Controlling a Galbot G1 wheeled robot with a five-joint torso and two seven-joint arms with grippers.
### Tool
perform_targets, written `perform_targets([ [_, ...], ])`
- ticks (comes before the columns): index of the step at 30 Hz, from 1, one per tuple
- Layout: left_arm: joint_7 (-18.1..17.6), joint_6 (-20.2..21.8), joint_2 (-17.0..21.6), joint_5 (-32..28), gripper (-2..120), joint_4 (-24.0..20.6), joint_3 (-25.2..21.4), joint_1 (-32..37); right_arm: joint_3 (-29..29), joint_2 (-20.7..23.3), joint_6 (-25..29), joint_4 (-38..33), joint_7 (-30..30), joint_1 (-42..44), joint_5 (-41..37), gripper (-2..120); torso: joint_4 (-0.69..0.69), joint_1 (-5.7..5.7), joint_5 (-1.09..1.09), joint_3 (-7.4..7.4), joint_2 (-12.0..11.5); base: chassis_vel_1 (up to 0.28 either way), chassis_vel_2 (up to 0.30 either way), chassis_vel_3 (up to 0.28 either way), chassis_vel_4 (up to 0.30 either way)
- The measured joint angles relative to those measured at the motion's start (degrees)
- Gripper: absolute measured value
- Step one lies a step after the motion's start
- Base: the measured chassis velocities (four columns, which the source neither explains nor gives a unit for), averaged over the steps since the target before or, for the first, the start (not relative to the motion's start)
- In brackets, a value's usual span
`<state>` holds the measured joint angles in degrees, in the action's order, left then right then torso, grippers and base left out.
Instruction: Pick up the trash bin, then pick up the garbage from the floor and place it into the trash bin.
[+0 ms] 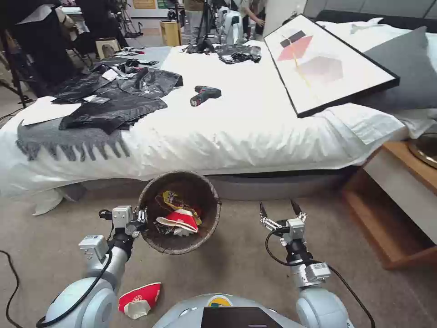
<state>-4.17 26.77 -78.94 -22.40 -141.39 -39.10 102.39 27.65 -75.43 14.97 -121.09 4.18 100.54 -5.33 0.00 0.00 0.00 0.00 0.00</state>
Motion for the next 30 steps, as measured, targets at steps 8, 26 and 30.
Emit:
perform_targets([
  [8,0.0,0.0,0.0,0.0,0,0.0,0.0,0.0,0.4,0.1,-0.4,0.1,0.0,-0.1,-0.4,100,0.00,0.00,0.00,0.00,0.0,0.071,0.068,0.067,0.078],
  [26,0.0,-0.3,0.0,0.1,0,0.2,0.1,0.0,1.1,0.3,-0.8,0.7,0.2,-0.3,-1.0,100,0.00,0.00,0.00,0.00,0.0,0.068,0.063,0.062,0.065],
  [30,0.0,-0.3,0.0,0.1,0,0.2,0.1,0.0,1.2,0.5,-1.0,0.8,0.2,-0.5,-1.2,100,0.01,0.00,0.00,0.00,0.0,0.079,0.065,0.066,0.059],
])
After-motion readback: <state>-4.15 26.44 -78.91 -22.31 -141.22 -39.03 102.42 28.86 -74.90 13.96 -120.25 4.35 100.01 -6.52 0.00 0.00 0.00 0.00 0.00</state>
